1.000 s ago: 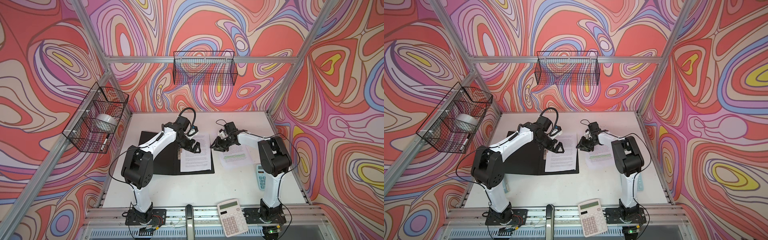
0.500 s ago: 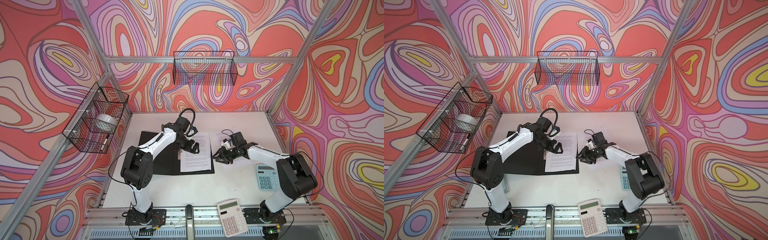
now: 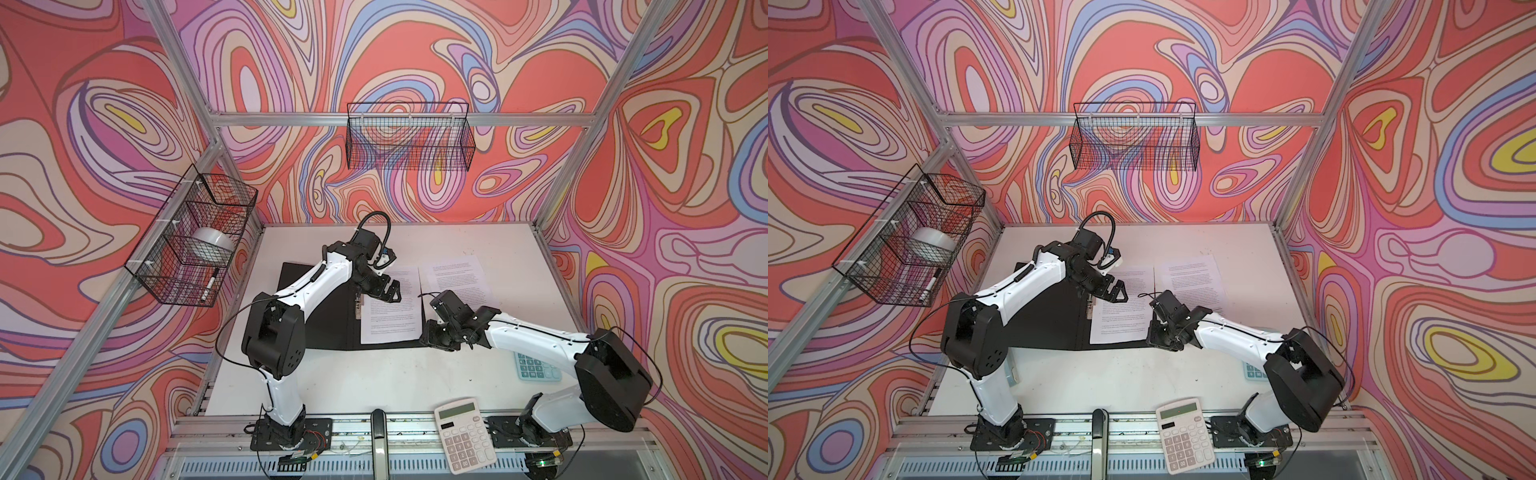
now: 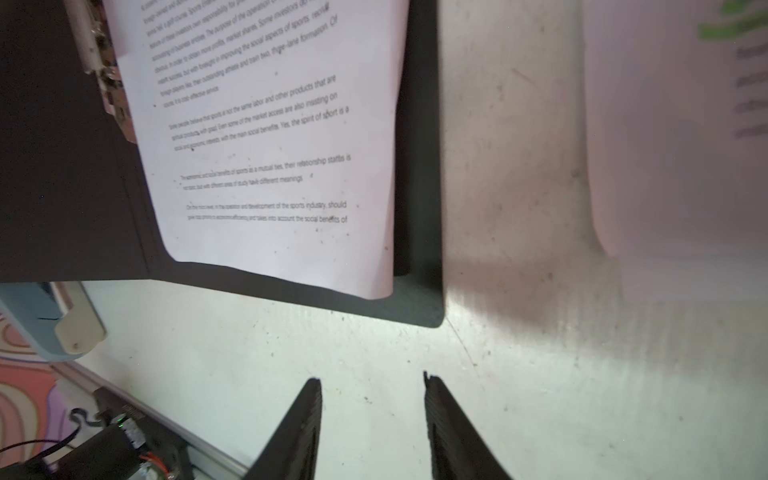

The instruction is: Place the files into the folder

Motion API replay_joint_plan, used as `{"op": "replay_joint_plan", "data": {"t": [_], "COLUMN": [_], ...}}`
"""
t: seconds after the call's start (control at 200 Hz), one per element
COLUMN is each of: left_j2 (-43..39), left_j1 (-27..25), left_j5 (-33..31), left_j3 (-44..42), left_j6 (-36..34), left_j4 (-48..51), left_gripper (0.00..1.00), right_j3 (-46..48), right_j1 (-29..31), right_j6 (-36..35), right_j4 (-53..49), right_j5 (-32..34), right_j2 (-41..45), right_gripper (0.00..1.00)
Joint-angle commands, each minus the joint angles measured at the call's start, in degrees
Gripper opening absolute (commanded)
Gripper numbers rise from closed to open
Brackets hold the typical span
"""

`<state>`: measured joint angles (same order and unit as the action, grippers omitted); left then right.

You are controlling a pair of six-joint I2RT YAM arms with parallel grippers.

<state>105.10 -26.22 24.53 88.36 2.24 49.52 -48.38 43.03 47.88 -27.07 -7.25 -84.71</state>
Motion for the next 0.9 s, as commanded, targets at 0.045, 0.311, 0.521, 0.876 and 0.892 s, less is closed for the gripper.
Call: {"op": "replay_joint_plan", "data": {"t": [0.045, 0.311, 0.521, 0.876, 0.892], "left_j2": [0.7, 1.0, 0.7, 1.3, 1.4], "left_j1": [-0.1, -0.1, -0.1, -0.2, -0.2], "left_j5": [2.0, 2.8, 2.4, 2.1, 2.1], "left_j3": [1.9, 1.6, 2.0, 1.1, 1.0], "left_j6": [0.6, 1.1, 1.2, 1.4, 1.5], "left_j4": [2.1, 2.1, 2.3, 1.5, 1.5], "left_gripper": [0.97, 0.98, 0.97, 0.98, 0.98], "right_j3": [-0.3, -1.5, -1.8, -2.7, -2.9], "right_j1": [2.1, 2.8, 4.2, 4.5, 4.5], "right_j6": [-3.3, -4.3, -4.0, -2.5, -2.6], "right_j4": [-0.7, 1.7, 3.2, 1.0, 0.6], "right_j5": [9.1, 9.5, 10.4, 20.5, 21.2], "right_j2": [-3.7, -7.6, -10.0, -9.6, -9.7], "right_gripper": [0.43, 0.43, 0.43, 0.42, 0.42]}}
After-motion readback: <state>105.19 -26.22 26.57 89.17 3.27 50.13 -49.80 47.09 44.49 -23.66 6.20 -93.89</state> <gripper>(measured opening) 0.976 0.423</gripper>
